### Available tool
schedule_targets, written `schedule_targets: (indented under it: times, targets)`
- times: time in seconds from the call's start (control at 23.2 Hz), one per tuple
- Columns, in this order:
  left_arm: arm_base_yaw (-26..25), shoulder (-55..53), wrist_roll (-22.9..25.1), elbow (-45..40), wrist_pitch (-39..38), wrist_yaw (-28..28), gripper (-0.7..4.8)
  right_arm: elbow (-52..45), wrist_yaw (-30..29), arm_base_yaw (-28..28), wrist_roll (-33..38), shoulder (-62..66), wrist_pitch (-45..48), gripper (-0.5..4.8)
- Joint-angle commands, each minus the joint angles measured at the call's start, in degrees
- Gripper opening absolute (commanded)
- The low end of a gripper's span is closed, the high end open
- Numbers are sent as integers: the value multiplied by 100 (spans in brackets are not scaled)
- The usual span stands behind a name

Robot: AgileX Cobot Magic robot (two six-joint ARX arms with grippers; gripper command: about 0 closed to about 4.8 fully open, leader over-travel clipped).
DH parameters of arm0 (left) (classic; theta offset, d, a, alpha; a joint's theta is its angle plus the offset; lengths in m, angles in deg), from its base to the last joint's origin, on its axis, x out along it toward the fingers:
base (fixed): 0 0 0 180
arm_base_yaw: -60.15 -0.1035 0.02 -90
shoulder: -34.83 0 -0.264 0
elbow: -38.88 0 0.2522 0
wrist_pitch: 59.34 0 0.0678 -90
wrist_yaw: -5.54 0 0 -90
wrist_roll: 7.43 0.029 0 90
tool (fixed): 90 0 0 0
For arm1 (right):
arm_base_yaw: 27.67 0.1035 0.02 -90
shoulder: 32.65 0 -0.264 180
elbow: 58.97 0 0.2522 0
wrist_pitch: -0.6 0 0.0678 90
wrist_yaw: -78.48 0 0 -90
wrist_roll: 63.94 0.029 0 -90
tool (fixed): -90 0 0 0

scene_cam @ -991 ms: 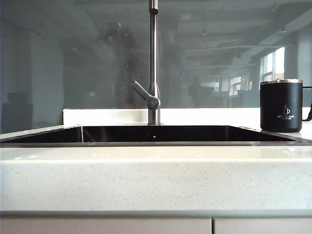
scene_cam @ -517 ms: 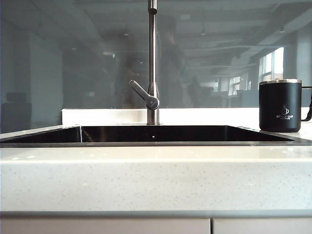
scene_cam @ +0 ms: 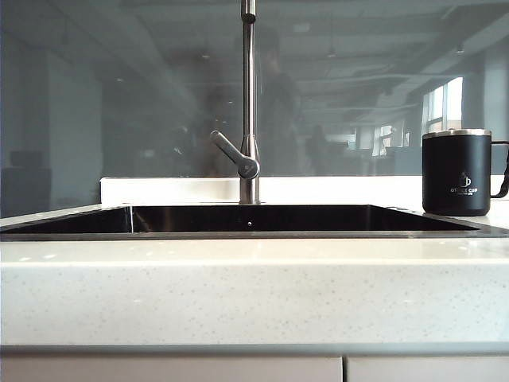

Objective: Pick up the mug next to the sink, go to the faucet to get some water, pour the water into the sink, and finally put the mug back to its place.

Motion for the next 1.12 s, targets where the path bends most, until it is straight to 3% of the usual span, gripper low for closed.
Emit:
schedule_targets:
  times: [0.04, 0.47, 1.12]
  targets:
    - [17, 208, -39, -319, 136, 92, -6, -20, 9, -4, -13, -15, 96, -7]
    - [365, 208, 887, -553, -273, 505, -6, -20, 7, -4, -13, -15, 79, -7]
    - [138, 208, 855, -551, -74, -55, -6, -20, 9, -4, -13, -15, 79, -7]
